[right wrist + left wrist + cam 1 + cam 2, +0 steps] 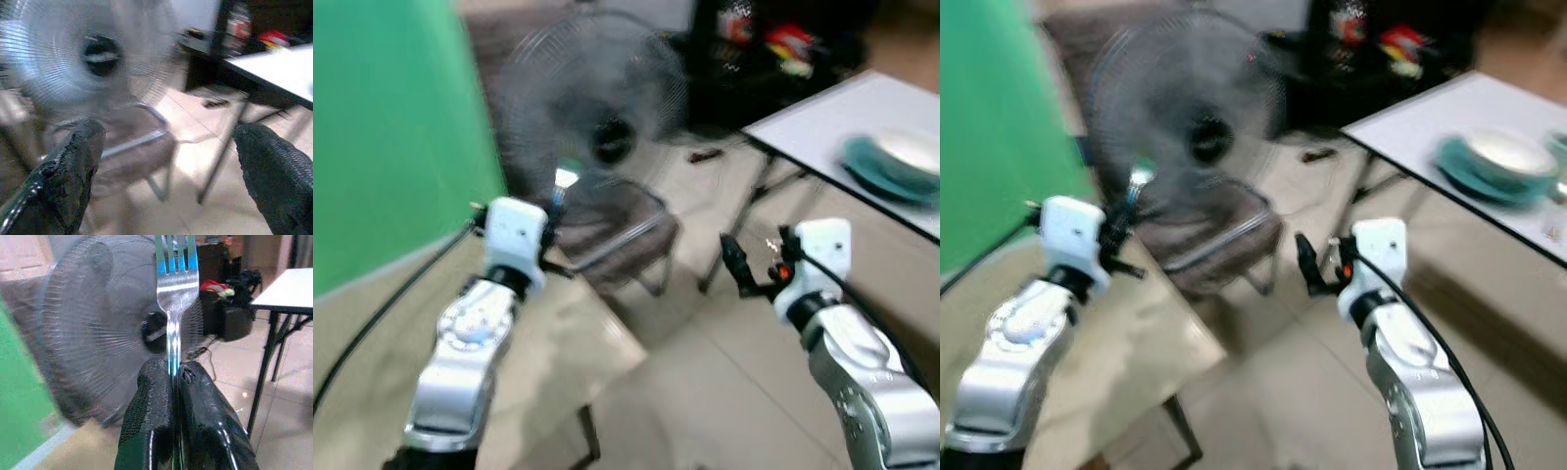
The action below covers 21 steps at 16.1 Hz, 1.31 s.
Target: Setting the table
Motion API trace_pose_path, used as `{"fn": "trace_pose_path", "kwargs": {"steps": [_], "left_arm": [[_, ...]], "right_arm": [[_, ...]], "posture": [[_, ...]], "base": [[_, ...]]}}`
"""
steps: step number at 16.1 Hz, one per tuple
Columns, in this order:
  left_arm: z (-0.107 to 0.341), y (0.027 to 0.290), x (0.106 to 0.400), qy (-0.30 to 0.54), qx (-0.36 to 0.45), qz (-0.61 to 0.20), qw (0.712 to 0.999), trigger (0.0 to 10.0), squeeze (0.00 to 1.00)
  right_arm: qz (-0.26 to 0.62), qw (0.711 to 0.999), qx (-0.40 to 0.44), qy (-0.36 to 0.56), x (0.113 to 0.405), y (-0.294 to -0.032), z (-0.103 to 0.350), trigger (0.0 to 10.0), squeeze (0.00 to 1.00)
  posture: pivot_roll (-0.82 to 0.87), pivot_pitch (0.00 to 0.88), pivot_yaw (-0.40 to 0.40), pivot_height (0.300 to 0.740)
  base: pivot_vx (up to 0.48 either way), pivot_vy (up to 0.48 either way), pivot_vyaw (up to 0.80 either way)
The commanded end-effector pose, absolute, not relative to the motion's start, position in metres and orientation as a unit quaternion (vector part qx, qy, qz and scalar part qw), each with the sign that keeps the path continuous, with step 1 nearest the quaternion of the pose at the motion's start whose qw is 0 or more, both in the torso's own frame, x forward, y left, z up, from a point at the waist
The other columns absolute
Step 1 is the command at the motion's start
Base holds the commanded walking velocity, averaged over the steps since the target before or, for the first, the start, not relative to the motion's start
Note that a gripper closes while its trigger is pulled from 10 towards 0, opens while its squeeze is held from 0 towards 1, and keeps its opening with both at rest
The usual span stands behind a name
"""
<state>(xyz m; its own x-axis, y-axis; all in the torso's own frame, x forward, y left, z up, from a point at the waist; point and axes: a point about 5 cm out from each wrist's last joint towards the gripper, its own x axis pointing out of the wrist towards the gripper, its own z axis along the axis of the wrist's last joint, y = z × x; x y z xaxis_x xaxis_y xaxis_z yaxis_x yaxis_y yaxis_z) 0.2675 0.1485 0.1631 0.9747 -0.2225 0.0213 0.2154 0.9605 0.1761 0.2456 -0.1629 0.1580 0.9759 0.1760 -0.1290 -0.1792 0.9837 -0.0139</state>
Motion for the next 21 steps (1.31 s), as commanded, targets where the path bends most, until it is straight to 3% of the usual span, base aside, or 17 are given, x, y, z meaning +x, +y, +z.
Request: {"fn": "trace_pose_path", "kwargs": {"steps": [1,10,21], "left_arm": [[0.167,0.142,0.266,-0.030,0.087,-0.122,0.988,10.0,0.00],[0.170,0.129,0.270,-0.043,0.052,-0.162,0.984,10.0,0.00],[0.168,0.136,0.274,-0.034,0.049,-0.158,0.986,10.0,0.00]], "right_arm": [[0.083,0.994,-0.015,0.069,0.245,-0.167,0.156,10.0,0.00],[0.047,0.996,-0.018,0.069,0.232,-0.178,0.156,10.0,0.00],[0.040,0.997,-0.021,0.063,0.236,-0.182,0.158,10.0,0.00]], "posture": [[0.09,0.000,0.018,0.740],[0.02,0.000,0.066,0.740],[0.03,0.000,0.065,0.740]], "base": [[0.000,0.000,-0.80],[0.000,0.000,-0.80],[0.341,0.000,-0.80]]}}
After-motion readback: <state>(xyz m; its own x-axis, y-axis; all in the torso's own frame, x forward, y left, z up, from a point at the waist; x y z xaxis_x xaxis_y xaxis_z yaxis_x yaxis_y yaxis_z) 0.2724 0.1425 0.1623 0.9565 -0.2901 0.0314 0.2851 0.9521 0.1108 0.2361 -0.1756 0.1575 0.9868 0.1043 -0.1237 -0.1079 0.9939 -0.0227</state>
